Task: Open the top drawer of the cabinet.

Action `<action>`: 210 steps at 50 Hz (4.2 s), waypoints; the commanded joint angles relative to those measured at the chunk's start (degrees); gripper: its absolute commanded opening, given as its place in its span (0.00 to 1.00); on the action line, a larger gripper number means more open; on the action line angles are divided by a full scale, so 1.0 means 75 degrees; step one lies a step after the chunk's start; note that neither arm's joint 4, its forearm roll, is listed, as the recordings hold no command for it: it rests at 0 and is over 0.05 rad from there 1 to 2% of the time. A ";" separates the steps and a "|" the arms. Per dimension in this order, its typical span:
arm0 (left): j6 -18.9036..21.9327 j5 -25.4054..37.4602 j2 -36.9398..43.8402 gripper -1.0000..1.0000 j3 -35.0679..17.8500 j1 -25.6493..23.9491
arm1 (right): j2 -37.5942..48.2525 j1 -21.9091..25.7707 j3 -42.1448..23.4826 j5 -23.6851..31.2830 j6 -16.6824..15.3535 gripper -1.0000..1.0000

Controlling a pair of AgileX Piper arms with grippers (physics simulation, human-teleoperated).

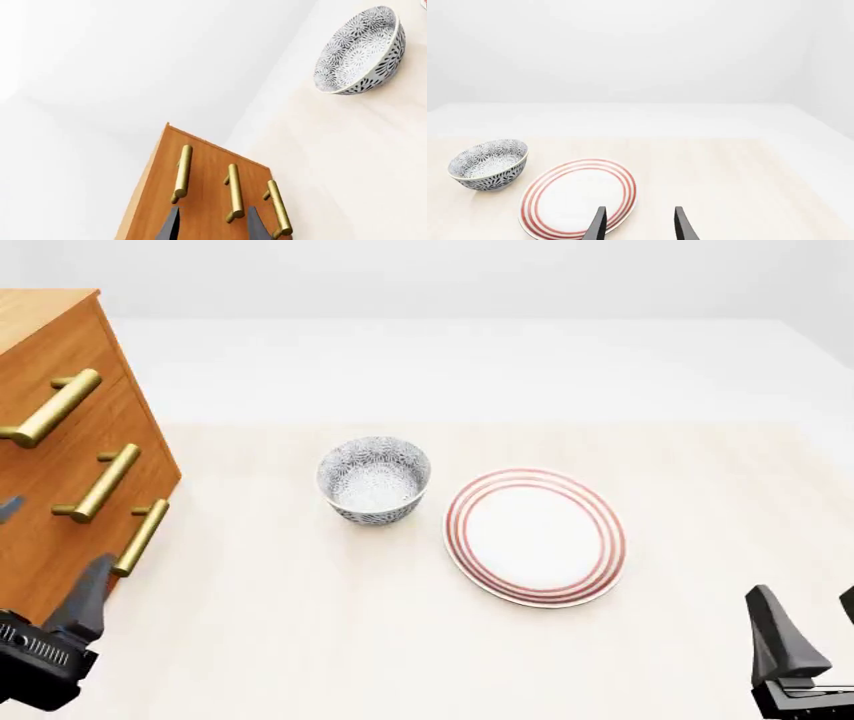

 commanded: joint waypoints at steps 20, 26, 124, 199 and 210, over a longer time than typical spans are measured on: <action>0.1613 -0.1647 0.1814 1.00 -0.0168 0.0764 | -0.0012 0.0000 -0.0001 0.0013 0.0001 1.00; 0.1725 -0.1810 0.2074 1.00 -0.0356 0.1028 | -0.0013 0.0000 -0.0001 0.0013 0.0002 1.00; 0.2135 -0.4757 0.6190 1.00 -0.1677 0.2173 | -0.0014 -0.0002 -0.0001 0.0014 0.0002 1.00; 0.2698 -0.5280 0.6351 0.00 -0.1365 0.2108 | -0.0016 -0.0001 -0.0001 0.0014 0.0002 1.00; 0.2793 -0.5375 0.6411 0.00 -0.1340 0.1800 | -0.0013 -0.0002 -0.0001 0.0013 0.0003 1.00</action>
